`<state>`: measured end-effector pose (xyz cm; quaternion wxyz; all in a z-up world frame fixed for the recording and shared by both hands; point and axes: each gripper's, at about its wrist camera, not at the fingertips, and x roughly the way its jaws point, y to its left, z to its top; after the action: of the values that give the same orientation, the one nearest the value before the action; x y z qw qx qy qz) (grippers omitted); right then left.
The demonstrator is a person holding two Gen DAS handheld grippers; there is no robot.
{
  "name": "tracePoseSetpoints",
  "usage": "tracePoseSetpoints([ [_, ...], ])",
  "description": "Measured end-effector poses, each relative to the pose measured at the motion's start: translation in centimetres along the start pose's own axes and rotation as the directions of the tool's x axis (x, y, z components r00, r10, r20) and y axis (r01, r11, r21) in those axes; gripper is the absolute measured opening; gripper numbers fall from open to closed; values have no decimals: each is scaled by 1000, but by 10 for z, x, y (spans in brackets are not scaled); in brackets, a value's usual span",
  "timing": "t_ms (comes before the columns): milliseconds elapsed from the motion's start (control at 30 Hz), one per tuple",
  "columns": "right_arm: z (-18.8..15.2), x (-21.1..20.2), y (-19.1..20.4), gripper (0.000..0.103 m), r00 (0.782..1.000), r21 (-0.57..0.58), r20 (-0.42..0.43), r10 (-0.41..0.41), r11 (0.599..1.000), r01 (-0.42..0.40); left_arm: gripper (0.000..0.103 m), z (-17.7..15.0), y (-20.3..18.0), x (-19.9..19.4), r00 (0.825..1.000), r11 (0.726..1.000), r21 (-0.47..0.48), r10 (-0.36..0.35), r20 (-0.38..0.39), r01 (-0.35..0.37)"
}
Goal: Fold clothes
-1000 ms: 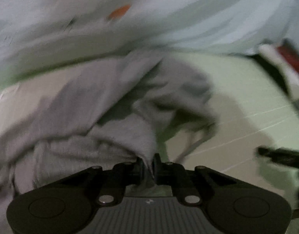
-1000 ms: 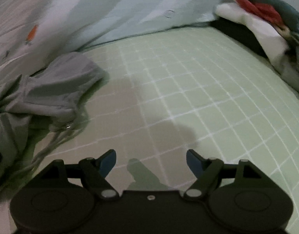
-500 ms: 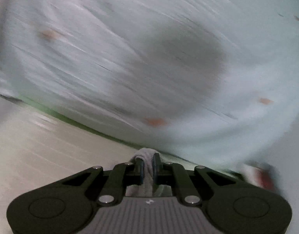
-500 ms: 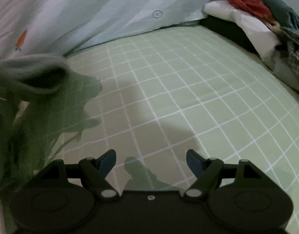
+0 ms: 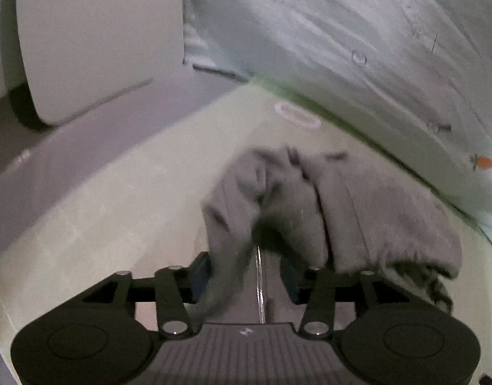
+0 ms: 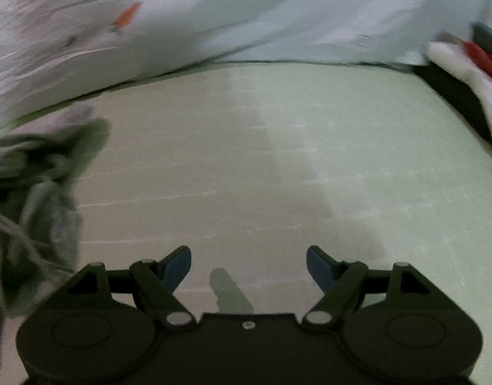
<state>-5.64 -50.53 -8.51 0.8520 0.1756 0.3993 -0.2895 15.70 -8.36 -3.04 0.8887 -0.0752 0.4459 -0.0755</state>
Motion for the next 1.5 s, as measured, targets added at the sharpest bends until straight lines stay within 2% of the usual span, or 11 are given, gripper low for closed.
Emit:
tracePoseSetpoints([
  [400, 45, 27, 122, 80, 932, -84, -48, 359, 928, -362, 81, -18, -6, 38, 988, 992, 117, 61, -143, -44],
  [500, 46, 46, 139, 65, 924, -93, -115, 364, 923, -375, 84, -21, -7, 43, 987, 991, 129, 65, -150, -46],
  [567, 41, 54, 141, 25, 933, -125, -149, 326, 930, -345, 85, -21, -6, 45, 986, 991, 127, 65, -154, -46],
  [700, 30, 42, 107, 10, 963, -186, -84, 255, 946, -266, 87, -23, -2, 48, 985, 993, 111, 66, -161, -48],
  [933, 20, -7, 23, 4, 989, -228, 109, -97, 966, 120, 88, -27, -2, 49, 981, 992, 116, 75, -178, -55],
  [1067, 21, -44, -30, 4, 930, -87, 205, -304, 941, 327, 88, -30, -6, 47, 978, 991, 132, 56, -199, -30],
  [1200, 23, -88, -56, 5, 779, 55, 356, -516, 844, 533, 89, -33, -17, 43, 977, 984, 175, 7, -214, 31],
  [1267, 22, -97, -70, 11, 736, 151, 350, -579, 811, 565, 94, -35, -25, 42, 977, 977, 211, 9, -214, 37],
  [1300, 22, -91, -77, 15, 748, 157, 304, -590, 805, 572, 94, -36, -26, 43, 976, 976, 215, 11, -216, 37],
  [1367, 22, -52, -94, 37, 857, 17, 47, -514, 858, 514, 94, -36, -29, 44, 975, 975, 218, 5, -223, 44],
  [1500, -4, -40, -100, 49, 900, 44, -59, -432, 899, 435, 94, -32, -30, 38, 980, 971, 234, 12, -201, 36],
])
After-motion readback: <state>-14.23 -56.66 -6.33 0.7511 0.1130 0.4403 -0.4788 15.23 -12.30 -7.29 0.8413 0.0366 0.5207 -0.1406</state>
